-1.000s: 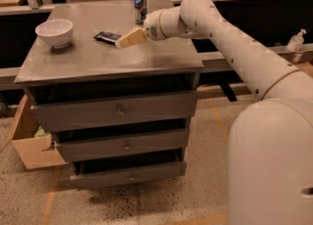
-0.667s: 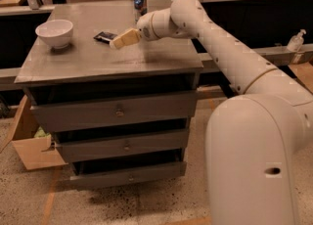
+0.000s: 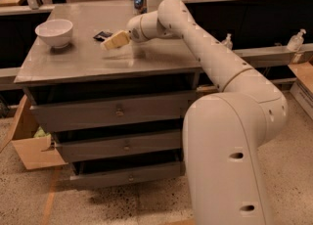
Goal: Pick rxbar blueberry
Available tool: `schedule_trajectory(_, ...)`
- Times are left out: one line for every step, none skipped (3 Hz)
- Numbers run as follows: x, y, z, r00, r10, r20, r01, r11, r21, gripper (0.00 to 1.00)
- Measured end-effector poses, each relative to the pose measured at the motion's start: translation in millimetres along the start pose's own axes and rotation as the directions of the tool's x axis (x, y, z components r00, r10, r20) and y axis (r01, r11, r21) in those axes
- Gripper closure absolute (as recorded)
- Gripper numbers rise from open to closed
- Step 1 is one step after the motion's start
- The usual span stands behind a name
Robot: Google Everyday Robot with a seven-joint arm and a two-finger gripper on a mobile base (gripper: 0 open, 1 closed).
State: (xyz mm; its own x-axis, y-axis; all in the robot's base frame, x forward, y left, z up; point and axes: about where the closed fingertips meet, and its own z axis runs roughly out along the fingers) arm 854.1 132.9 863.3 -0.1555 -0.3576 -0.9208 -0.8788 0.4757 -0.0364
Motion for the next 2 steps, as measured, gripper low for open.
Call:
schedule_trajectory(11, -3, 19, 1.000, 0.023, -0.016, -0.023, 0.9997, -0.012, 0.07)
schedule_trajectory(18, -9, 32, 0.999, 0.038, -0.033, -0.038, 0.9992, -0.013, 0.14)
